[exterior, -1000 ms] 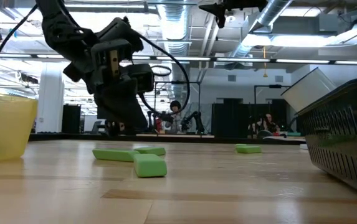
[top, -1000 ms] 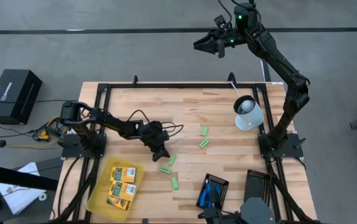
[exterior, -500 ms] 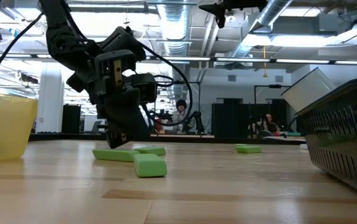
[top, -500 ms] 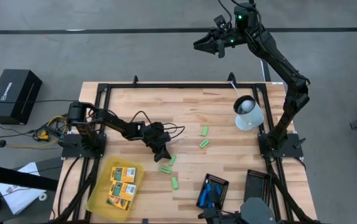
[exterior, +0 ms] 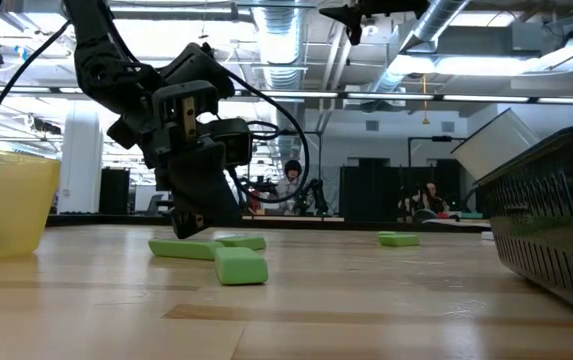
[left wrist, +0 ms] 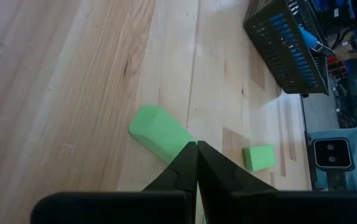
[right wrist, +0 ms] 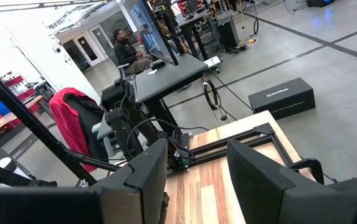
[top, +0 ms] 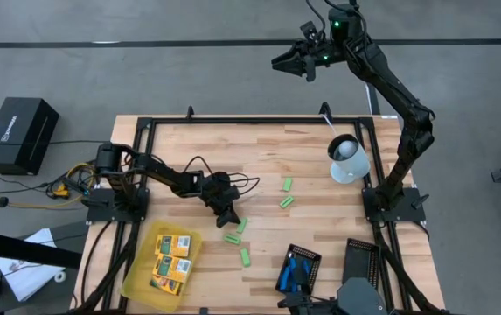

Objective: Pick & Place School Supplies
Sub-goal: Put the green eraser into the right black bin

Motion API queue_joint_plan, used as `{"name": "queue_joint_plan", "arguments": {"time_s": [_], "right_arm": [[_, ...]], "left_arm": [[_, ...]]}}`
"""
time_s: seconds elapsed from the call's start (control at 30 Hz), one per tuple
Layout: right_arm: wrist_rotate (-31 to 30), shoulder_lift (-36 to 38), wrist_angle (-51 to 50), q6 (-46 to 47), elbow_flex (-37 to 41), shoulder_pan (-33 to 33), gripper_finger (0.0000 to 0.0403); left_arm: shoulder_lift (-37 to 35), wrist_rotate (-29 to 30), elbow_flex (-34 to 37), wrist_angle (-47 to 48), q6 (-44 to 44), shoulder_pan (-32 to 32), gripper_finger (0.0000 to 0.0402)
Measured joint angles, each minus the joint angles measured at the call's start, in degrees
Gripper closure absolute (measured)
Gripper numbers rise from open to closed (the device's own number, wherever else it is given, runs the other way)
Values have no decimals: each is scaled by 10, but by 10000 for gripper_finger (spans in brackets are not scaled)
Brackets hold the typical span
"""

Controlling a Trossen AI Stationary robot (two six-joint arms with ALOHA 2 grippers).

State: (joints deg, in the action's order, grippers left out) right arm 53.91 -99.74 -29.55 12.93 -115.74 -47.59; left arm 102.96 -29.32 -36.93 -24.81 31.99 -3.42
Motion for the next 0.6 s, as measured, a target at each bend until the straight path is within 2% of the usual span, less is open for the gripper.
{"name": "queue_joint_plan", "arguments": {"time_s": [0.6], "right_arm": [[0,0,0,1,0,0,244]], "left_arm": [[16,6,1,19,2,-3,401]]}}
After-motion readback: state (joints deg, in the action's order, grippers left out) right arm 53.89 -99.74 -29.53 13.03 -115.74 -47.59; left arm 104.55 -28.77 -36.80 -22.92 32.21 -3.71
